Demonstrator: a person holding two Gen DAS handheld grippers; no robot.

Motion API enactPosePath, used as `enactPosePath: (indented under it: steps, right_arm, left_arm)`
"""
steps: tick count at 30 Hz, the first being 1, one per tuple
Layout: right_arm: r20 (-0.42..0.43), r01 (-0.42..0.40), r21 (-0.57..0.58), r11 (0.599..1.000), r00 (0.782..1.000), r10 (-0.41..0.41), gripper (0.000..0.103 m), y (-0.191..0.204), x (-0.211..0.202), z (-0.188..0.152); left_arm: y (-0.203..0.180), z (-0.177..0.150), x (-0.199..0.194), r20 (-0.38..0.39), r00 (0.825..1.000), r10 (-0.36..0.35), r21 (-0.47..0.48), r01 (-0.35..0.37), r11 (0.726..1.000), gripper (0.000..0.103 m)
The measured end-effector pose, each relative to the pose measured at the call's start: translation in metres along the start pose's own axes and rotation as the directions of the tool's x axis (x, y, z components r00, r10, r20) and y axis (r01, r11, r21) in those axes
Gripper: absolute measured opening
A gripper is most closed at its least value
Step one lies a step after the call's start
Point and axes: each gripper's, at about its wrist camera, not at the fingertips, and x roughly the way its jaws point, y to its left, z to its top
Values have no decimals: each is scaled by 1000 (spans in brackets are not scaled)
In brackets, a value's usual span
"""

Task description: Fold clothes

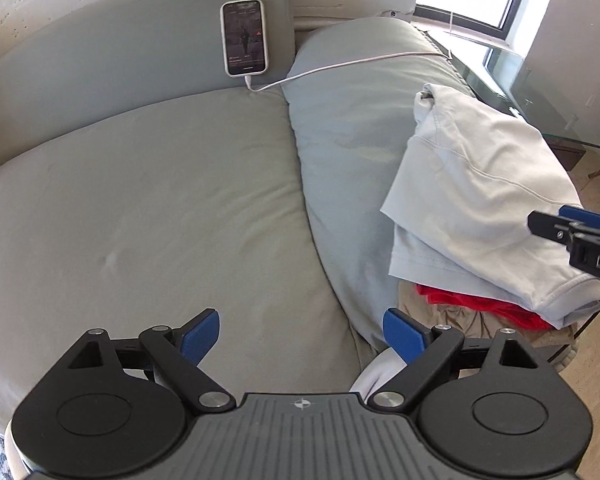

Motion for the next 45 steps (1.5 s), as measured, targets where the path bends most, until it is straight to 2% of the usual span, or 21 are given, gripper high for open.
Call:
enactPosePath:
  steps: [1,3,5,7,8,9,10,12,14,15,16,18,20,22,28,34,45]
  right_arm:
    - [19,68,15,998,997,-68,50,-12,-7,-4]
    - [-9,150,56,987,989,-150,53,-35,-8,-11]
    - [-87,178,75,981,981,-171,51,-51,1,-22]
    - [-169,205,38,978,966,-196,52,-53,2,-39]
    - [-177,210,10,978,963,-205,53,-49,-5,-48]
    - [-193,216,-9,976,958,-213,60,-47,-14,-57]
    - [-231,228,-3,974,947,-223,66,-48,-21,-64]
    - [-309,260,69,963,924,-227,62,-57,-38,-74]
    - [-297,227,177,958,940,-167,62,-66,-69,-76]
    - [-276,199,229,953,952,-132,68,-69,-86,-72]
    - [-255,170,287,943,962,-96,81,-71,-105,-66]
    - [-228,123,372,920,973,-38,98,-73,-136,-49]
    - [-215,93,397,913,977,-7,99,-69,-162,-34]
    - [-210,94,379,920,978,-13,102,-62,-181,-20]
    - [-214,183,298,937,969,-121,103,-41,-219,9]
    - [-234,199,248,948,962,-141,103,-32,-234,6]
    - [-244,197,231,953,960,-139,103,-23,-237,-4]
  left_arm:
    - [-4,-1,-1,2,1000,-13,14,13,1000,90]
    - [-13,-6,-4,9,999,-32,44,31,999,90]
    - [-22,-9,-8,17,999,-46,79,45,996,90]
    - [-30,-12,-12,27,998,-60,112,56,992,90]
    - [-34,-13,-14,29,998,-63,126,59,990,91]
    - [-38,-13,-15,28,998,-65,139,60,988,91]
    - [-42,-12,-17,27,997,-67,153,62,986,91]
    - [-51,-9,-22,26,996,-81,183,75,980,91]
    - [-64,-2,-35,25,994,-108,198,100,975,93]
    - [-71,2,-43,25,992,-122,202,114,973,95]
    - [-77,6,-51,24,991,-135,203,127,971,95]
    - [-90,14,-67,7,987,-162,205,157,966,100]
    - [-99,19,-83,-12,982,-188,204,187,961,101]
    - [-107,23,-99,-14,980,-200,204,199,959,102]
    - [-116,21,-139,42,982,-184,206,172,963,102]
    - [-107,10,-148,-6,982,-191,174,189,966,102]
    - [-107,3,-145,-1,982,-187,195,184,963,102]
